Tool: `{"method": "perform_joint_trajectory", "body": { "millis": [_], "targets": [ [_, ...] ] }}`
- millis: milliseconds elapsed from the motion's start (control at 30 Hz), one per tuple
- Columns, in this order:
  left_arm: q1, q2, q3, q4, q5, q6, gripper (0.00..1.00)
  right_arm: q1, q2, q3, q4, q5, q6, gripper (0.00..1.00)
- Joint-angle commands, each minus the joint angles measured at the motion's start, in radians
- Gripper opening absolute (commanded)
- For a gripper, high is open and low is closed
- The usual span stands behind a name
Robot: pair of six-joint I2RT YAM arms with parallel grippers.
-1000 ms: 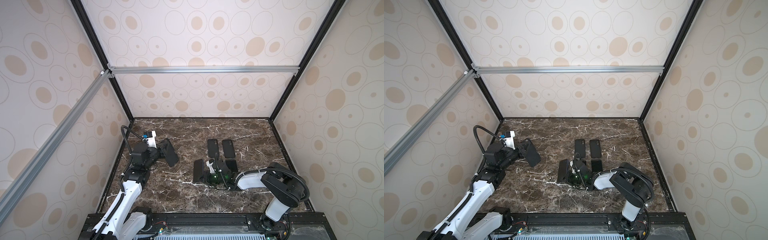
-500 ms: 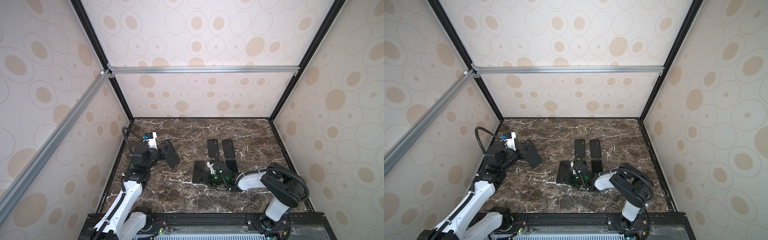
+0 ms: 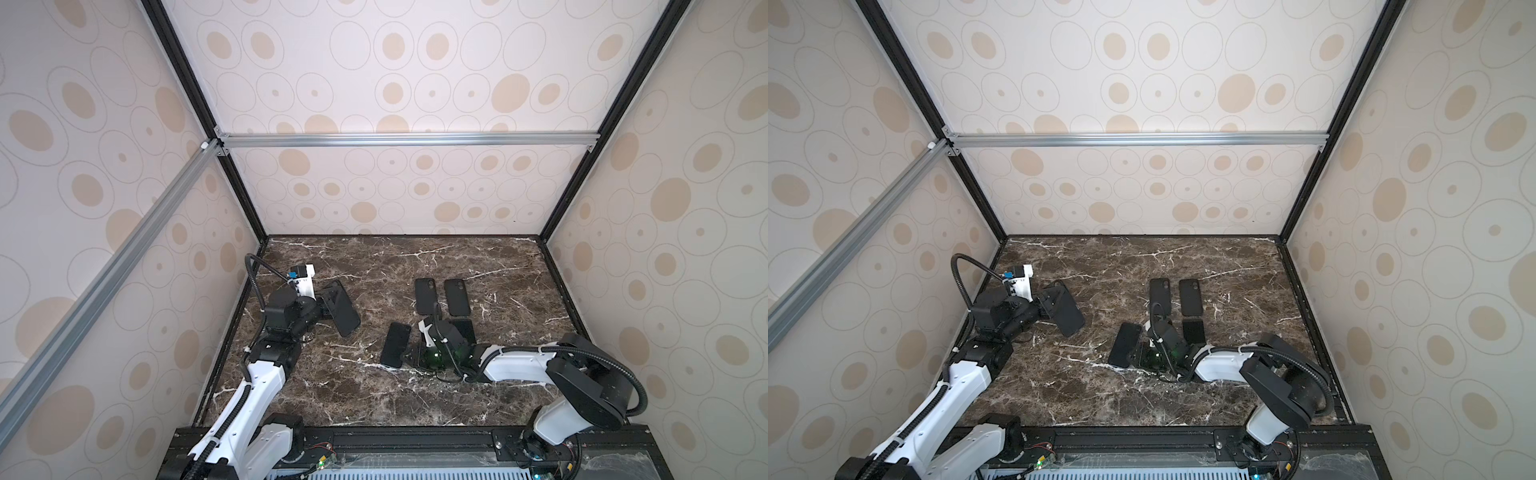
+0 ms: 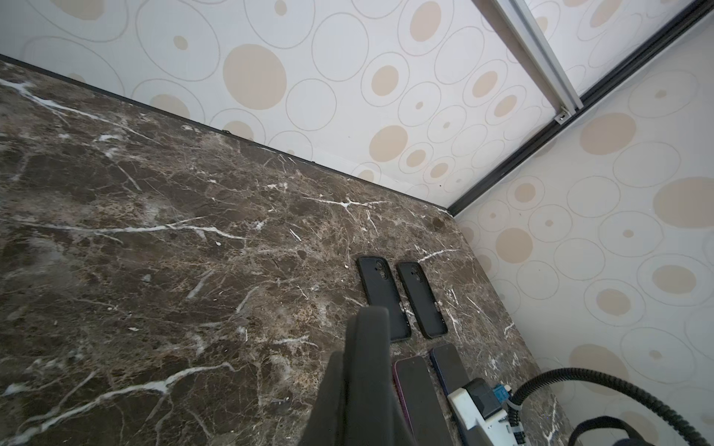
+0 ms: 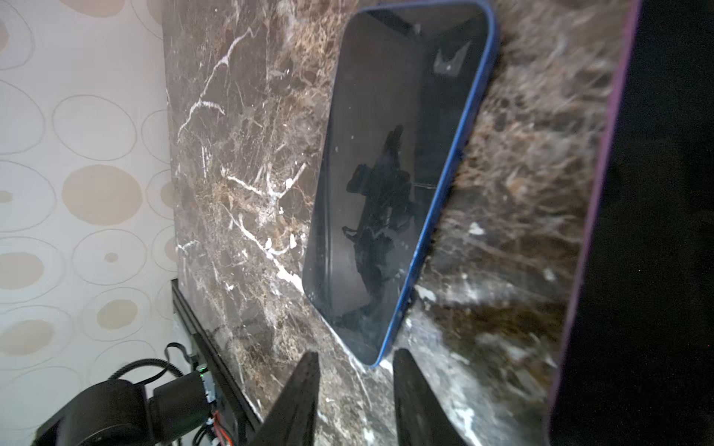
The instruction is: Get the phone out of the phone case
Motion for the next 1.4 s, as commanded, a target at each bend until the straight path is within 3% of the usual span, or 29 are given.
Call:
{"method": "perform_joint_trajectory", "body": {
  "millis": [0,67,167,267,400,500,700,867,1367],
  "targets": [
    [0.005,0.010,0.005,0.134,0.163,-0.003,0.04,0.008,-0.087,0.057,-0.123,0.077,-0.142,0.37],
    [-0.001,0.024,0.011,0.181,0.236,-0.020,0.03,0.011,-0.148,0.098,-0.184,0.103,-0.256,0.41],
    [-0.030,0.053,0.019,0.263,0.345,-0.054,0.01,0.010,-0.252,0.166,-0.259,0.130,-0.456,0.58],
    [-0.077,0.069,0.011,0.365,0.400,-0.091,0.01,0.000,-0.340,0.217,-0.259,0.079,-0.590,0.66],
    [-0.130,0.076,0.011,0.456,0.410,-0.129,0.01,-0.048,-0.366,0.283,-0.240,-0.108,-0.595,0.69],
    [-0.162,0.098,0.014,0.541,0.428,-0.180,0.01,-0.053,-0.329,0.342,-0.256,-0.183,-0.608,0.69],
    [-0.201,0.125,0.031,0.569,0.433,-0.195,0.01,-0.052,-0.278,0.386,-0.251,-0.188,-0.626,0.68],
    [-0.211,0.142,0.031,0.564,0.428,-0.195,0.02,-0.052,-0.243,0.420,-0.265,-0.200,-0.649,0.61],
    [-0.225,0.169,0.041,0.551,0.433,-0.189,0.03,-0.052,-0.198,0.442,-0.261,-0.201,-0.651,0.10]
  ]
}}
